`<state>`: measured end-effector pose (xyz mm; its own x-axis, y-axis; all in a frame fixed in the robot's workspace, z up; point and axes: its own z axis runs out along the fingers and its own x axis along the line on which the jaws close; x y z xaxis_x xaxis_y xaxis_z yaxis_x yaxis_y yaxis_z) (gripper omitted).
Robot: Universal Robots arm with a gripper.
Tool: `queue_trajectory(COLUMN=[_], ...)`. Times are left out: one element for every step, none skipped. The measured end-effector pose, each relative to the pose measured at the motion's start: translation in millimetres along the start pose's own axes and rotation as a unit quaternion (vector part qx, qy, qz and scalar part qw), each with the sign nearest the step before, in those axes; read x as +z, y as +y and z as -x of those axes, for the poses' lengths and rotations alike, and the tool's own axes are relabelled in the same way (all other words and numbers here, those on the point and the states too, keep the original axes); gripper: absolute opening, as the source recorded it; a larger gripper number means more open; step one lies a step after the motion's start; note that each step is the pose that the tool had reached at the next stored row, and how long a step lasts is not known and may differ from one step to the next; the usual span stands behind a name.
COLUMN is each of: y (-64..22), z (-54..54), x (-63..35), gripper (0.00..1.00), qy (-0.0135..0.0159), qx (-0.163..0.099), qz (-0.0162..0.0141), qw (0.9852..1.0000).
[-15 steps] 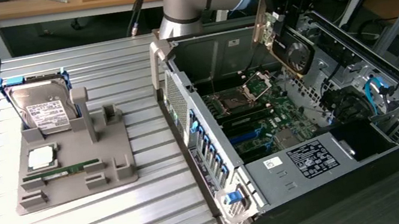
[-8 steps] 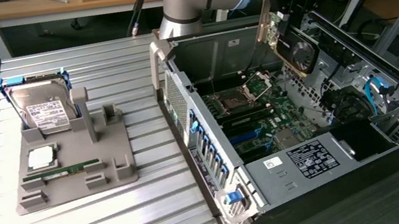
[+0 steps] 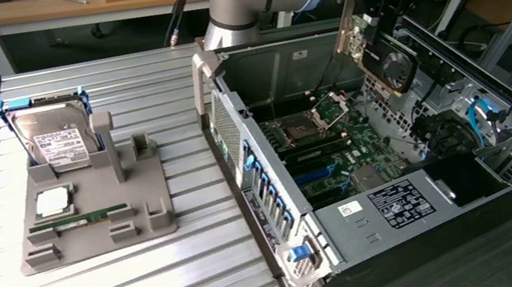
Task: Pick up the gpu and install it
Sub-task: 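Pick up the gpu and move the gpu toward the slot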
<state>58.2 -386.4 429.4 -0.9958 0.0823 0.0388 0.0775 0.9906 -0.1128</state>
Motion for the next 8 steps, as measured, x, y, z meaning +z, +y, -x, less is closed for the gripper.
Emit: queue_trajectory(y=[0.1,0.2,0.3,0.4,0.5,0.5,0.6,0.7], z=[1.2,2.8,4.1,4.9,6.0,7.0,8.0,9.0], x=[0.0,0.0,0.0,-0.1,-0.1,-0.1,-0.1,-0.1], gripper=[0.27,0.27,0.27,0.27,0.27,0.27,0.27,0.27], qy=[0.0000,0.0000,-0.0001,-0.0001,-0.0001,-0.0001,-0.0002,-0.0002], qx=[0.000,0.000,0.000,0.000,0.000,0.000,0.000,0.000], qz=[-0.0003,-0.0006,-0.0010,-0.0012,-0.0014,-0.0016,-0.0019,-0.0021], qw=[1.0000,1.0000,1.0000,1.0000,1.0000,1.0000,1.0000,1.0000])
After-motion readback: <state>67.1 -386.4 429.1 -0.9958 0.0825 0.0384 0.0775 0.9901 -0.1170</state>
